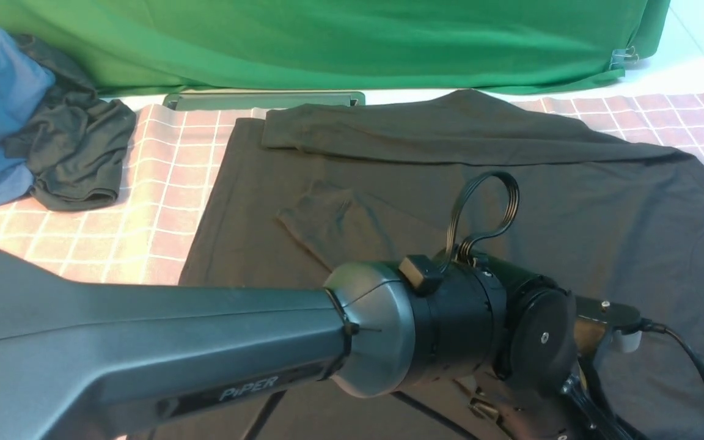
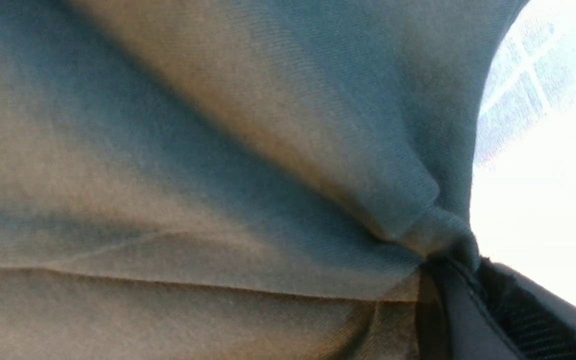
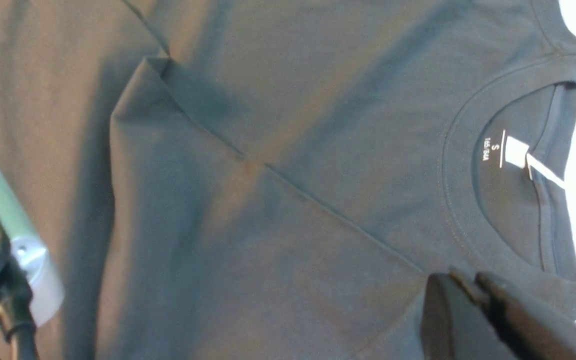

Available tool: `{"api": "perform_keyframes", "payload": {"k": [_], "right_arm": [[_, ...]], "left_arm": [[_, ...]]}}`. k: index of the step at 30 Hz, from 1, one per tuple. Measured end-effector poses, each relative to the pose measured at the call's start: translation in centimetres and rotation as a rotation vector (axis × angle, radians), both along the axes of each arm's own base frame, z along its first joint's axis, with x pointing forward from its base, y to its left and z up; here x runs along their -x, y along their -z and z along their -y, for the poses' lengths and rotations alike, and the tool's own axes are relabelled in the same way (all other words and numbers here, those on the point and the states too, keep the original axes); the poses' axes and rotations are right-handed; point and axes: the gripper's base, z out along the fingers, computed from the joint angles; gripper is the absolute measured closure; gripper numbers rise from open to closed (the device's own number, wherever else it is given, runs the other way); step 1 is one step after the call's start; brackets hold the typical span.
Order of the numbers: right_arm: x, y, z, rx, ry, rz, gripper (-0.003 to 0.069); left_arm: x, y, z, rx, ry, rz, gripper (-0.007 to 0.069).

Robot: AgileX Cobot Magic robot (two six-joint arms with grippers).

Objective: Fold a long-sleeved shirt over a pink coffee tablecloth.
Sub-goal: 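Grab the top left corner of the dark shirt with the left gripper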

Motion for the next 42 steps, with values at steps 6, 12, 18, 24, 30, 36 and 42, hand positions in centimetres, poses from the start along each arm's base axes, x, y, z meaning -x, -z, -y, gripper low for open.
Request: {"api": "perform_keyframes", "payload": {"k": [6, 12, 18, 24, 30, 36, 42], "right_arm": [[0.0, 0.0, 0.0, -0.004, 0.004, 0.000, 0.0568], [0.0, 0.0, 0.0, -0.003, 0.005, -0.005, 0.0568], [0.1, 0.1, 0.0, -0.001, 0.007, -0.013, 0.0568], [0.1, 0.1, 0.1, 0.001, 0.008, -0.018, 0.0568], [0.1, 0.1, 0.1, 0.001, 0.008, -0.018, 0.0568], [0.1, 0.1, 0.1, -0.006, 0.015, -0.019, 0.0568], [0.1, 0.1, 0.1, -0.019, 0.027, -0.019, 0.0568]], "left_arm": [[0.5, -0.3, -0.1, -0.026, 0.020, -0.055, 0.0456], [-0.7, -5.0, -0.9, -0.095, 0.059, -0.013, 0.0382], [-8.9, -11.7, -8.5, -0.175, -0.230, 0.143, 0.0582], [-17.5, -11.8, -18.0, -0.164, -0.570, 0.156, 0.0613], [-24.8, -7.9, -26.3, -0.142, -0.827, 0.244, 0.0609], [-29.6, -5.0, -30.0, -0.116, -0.926, 0.338, 0.0521], [-33.0, -2.3, -29.9, -0.117, -0.881, 0.407, 0.0361]]}}
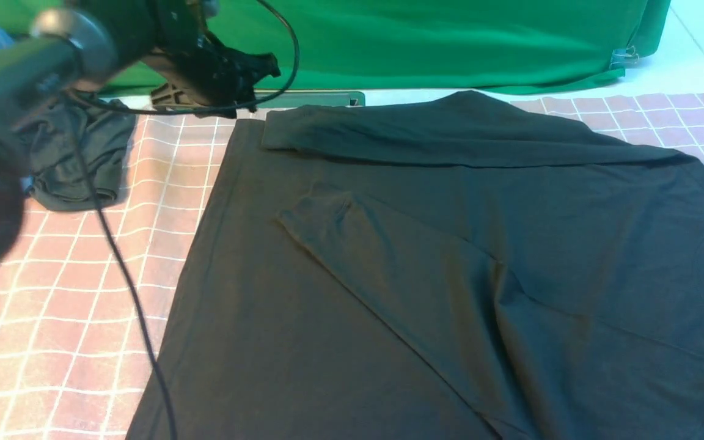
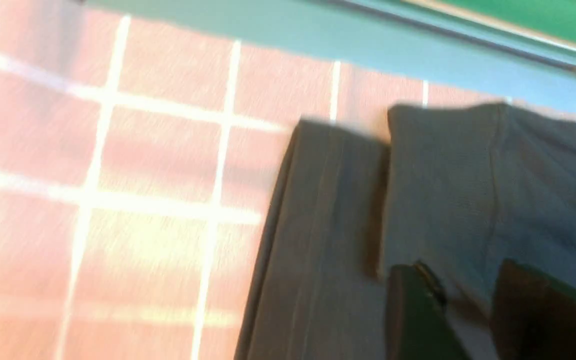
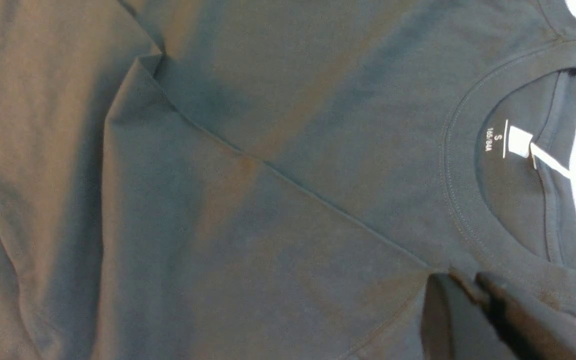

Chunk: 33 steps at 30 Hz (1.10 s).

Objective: Fold a long-sleeved shirt over a pink coffee tablecloth.
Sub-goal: 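Grab the top left corner of the dark shirt with the left gripper, then fold the left side of the dark shirt inward over its body with the left gripper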

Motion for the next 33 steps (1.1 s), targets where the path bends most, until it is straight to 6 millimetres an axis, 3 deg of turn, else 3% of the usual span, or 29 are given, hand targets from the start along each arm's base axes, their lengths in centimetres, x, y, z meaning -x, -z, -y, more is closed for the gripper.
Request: {"api": "perform_keyframes", "payload": {"k": [1, 5, 14, 19, 22, 25, 28, 33], "right_arm": [[0.0, 0.0, 0.0, -0.002, 0.002, 0.000, 0.0568], [0.0, 0.0, 0.0, -0.002, 0.002, 0.000, 0.0568], [0.0, 0.0, 0.0, -0.005, 0.006, -0.002, 0.0568], [0.0, 0.0, 0.0, -0.007, 0.008, -0.002, 0.0568], [0.0, 0.0, 0.0, -0.005, 0.009, -0.008, 0.0568], [0.1, 0.1, 0.1, -0.002, 0.011, -0.019, 0.0568], [0.1, 0.1, 0.1, -0.001, 0.012, -0.023, 0.0568], [0.2, 0.2, 0.1, 0.000, 0.013, -0.028, 0.0568]], "left_arm": [[-0.8, 1.4, 0.2, -0.010, 0.012, -0.006, 0.0306], [-1.9, 3.3, 0.4, -0.009, 0.019, -0.006, 0.0228], [-2.6, 6.1, 0.9, 0.007, 0.039, -0.008, 0.0218], [-2.6, 6.5, 1.0, -0.029, 0.099, -0.012, 0.0330], [-2.6, 6.5, 1.2, -0.051, 0.149, -0.017, 0.0498], [-2.4, 6.1, 1.3, -0.047, 0.160, -0.025, 0.0587], [-1.9, 5.3, 1.4, -0.043, 0.166, -0.049, 0.0596], [-0.2, -0.2, 1.3, -0.036, 0.187, -0.052, 0.0596]]}}
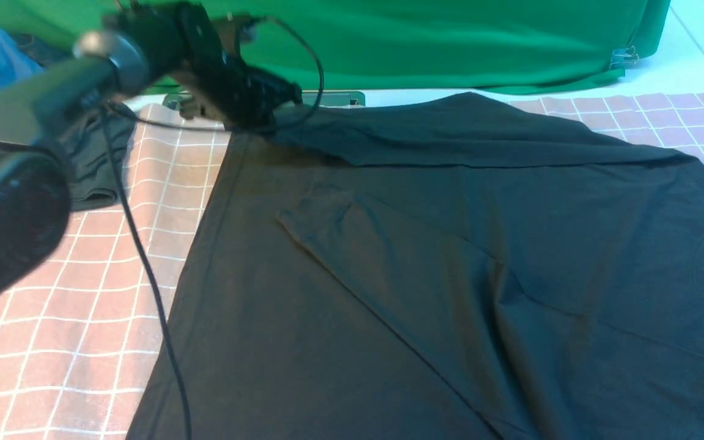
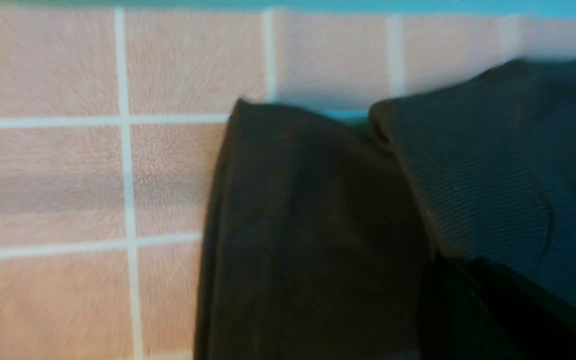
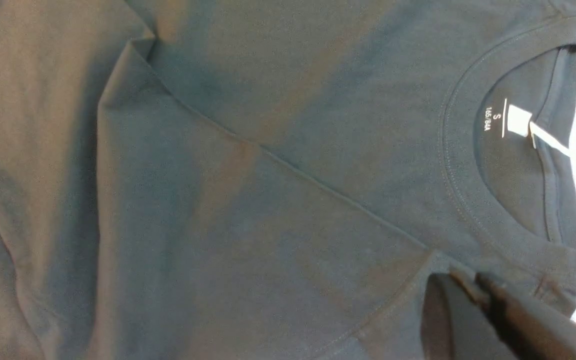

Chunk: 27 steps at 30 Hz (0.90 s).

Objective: Fold a long-sleeved shirt over a pink coffee tablecloth.
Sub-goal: 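Fold the left side of the dark shirt inward over its body with the left gripper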

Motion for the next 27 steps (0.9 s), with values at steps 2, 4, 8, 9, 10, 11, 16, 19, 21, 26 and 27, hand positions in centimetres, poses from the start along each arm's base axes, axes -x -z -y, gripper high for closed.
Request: {"api": "perform_keyframes", "payload": {"k": [2, 4, 8, 9, 10, 11, 16, 19, 21, 26, 27], "right_arm": [[0.0, 0.0, 0.0, 0.000, 0.000, 0.000, 0.0568], [0.0, 0.0, 0.0, 0.000, 0.000, 0.000, 0.0566], [0.0, 0.0, 0.0, 0.001, 0.000, 0.000, 0.0559], [0.0, 0.0, 0.1, 0.011, 0.000, 0.003, 0.0558], [0.0, 0.0, 0.2, 0.024, 0.000, 0.006, 0.0557], [-0.1, -0.1, 0.3, 0.044, -0.001, 0.011, 0.0557], [-0.2, -0.3, 1.3, 0.145, 0.051, 0.034, 0.0555], [-0.2, -0.3, 1.5, 0.166, 0.065, 0.035, 0.0551], [-0.2, -0.3, 1.5, 0.167, 0.071, 0.030, 0.0550], [-0.1, -0.3, 1.6, 0.168, 0.077, 0.028, 0.0542], [-0.1, -0.3, 1.6, 0.169, 0.077, 0.028, 0.0539]], "left_arm": [[0.8, -2.1, 0.0, 0.010, 0.005, 0.005, 0.0596], [1.7, -4.3, 0.0, 0.025, 0.013, 0.005, 0.0596], [3.5, -6.8, 0.1, 0.047, 0.035, -0.048, 0.0596], [4.3, -7.7, 0.2, 0.064, 0.045, -0.074, 0.0596], [4.6, -8.0, 0.2, 0.070, 0.049, -0.082, 0.0596], [5.0, -8.4, 0.3, 0.084, 0.056, -0.096, 0.0596], [6.7, -9.6, 1.2, 0.139, 0.097, -0.182, 0.0596], [7.5, -10.0, 2.0, 0.126, 0.098, -0.197, 0.0596], [8.2, -10.1, 2.5, 0.101, 0.096, -0.207, 0.0596], [10.9, -9.5, 3.4, -0.004, 0.066, -0.262, 0.0596], [11.4, -9.2, 3.5, -0.016, 0.062, -0.279, 0.0596]]}}
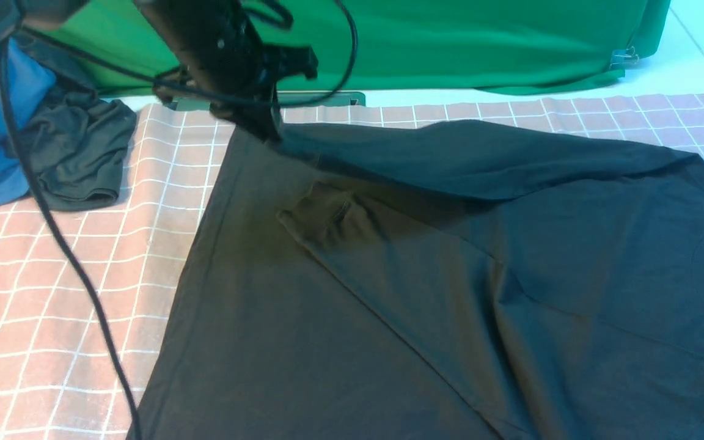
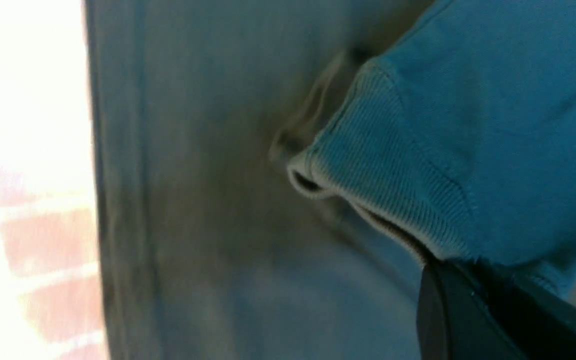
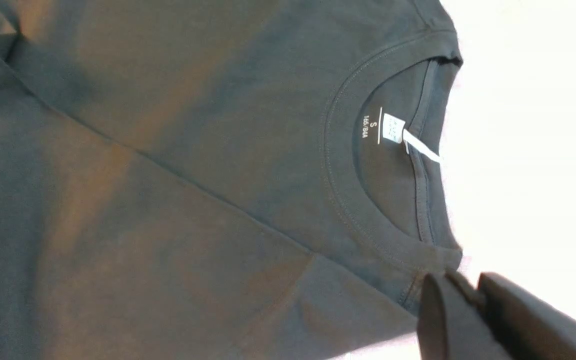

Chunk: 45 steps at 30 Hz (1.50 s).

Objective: Fold a long-sleeved shirt over a pink coffee tablecloth.
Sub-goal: 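Fold the left side of the dark shirt inward over its body with the left gripper, then grasp the near edge of the shirt at its hem and shoulder corners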

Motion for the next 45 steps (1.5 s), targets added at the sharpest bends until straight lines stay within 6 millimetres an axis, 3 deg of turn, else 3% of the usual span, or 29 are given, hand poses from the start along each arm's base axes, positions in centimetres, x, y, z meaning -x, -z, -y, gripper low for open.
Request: {"api": "perform_keyframes", "payload": {"k": [8, 15, 24, 31, 35, 40, 45], "right_arm": [[0.0, 0.0, 0.0, 0.000, 0.000, 0.000, 0.0532], [0.0, 0.0, 0.0, 0.000, 0.000, 0.000, 0.0522], [0.0, 0.0, 0.0, -0.001, 0.000, 0.000, 0.0509], [0.0, 0.0, 0.0, -0.003, 0.000, -0.001, 0.0494], [0.0, 0.0, 0.0, -0.004, 0.000, -0.001, 0.0489], [0.0, 0.0, 0.0, -0.004, 0.000, -0.001, 0.0483], [0.0, 0.0, 0.0, -0.004, 0.000, 0.000, 0.0479]], "left_arm": [[3.3, 4.6, 0.4, -0.056, -0.009, -0.176, 0.0596], [4.5, 7.6, 0.2, -0.072, -0.029, -0.246, 0.0596], [4.7, 8.5, 0.1, -0.074, -0.036, -0.242, 0.0575], [5.4, 8.0, -0.9, -0.180, -0.017, -0.282, 0.0359], [6.9, 7.3, -2.0, -0.241, -0.043, -0.259, 0.0320], [8.8, 8.0, -3.8, -0.269, -0.164, -0.169, 0.0366], [10.3, 11.0, -6.5, -0.211, -0.282, -0.252, 0.0568]]}}
